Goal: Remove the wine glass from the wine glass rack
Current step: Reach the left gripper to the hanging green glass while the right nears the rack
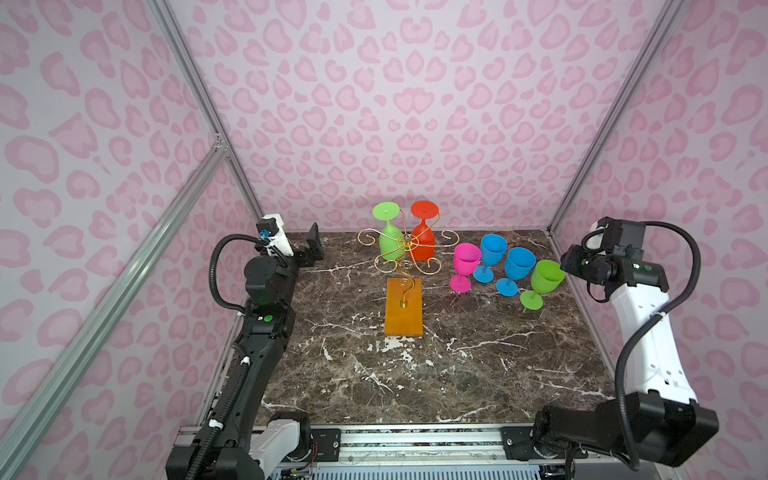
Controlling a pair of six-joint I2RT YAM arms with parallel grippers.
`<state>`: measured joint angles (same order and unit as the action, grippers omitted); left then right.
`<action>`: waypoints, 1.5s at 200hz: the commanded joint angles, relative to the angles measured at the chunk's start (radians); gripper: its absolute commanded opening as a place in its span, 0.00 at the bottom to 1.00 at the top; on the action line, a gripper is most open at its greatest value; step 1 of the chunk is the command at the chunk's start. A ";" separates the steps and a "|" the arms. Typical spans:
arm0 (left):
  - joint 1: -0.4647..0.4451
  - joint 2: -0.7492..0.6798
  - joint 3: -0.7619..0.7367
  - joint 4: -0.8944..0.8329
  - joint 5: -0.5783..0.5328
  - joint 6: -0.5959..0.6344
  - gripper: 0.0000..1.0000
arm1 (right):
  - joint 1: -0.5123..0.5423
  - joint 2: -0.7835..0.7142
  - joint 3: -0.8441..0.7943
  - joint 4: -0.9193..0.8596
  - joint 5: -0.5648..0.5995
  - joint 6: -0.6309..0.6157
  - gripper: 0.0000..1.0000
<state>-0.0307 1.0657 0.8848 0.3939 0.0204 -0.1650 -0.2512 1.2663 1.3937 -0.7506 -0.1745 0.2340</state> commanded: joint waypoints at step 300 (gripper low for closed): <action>-0.065 0.866 1.056 -0.688 0.860 -0.334 0.70 | 0.343 -0.423 -0.180 0.381 -0.256 0.075 0.93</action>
<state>-0.0803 1.9106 1.9110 -0.2619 0.8818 -0.5278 0.0856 0.8478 1.2205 -0.4099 -0.4259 0.2970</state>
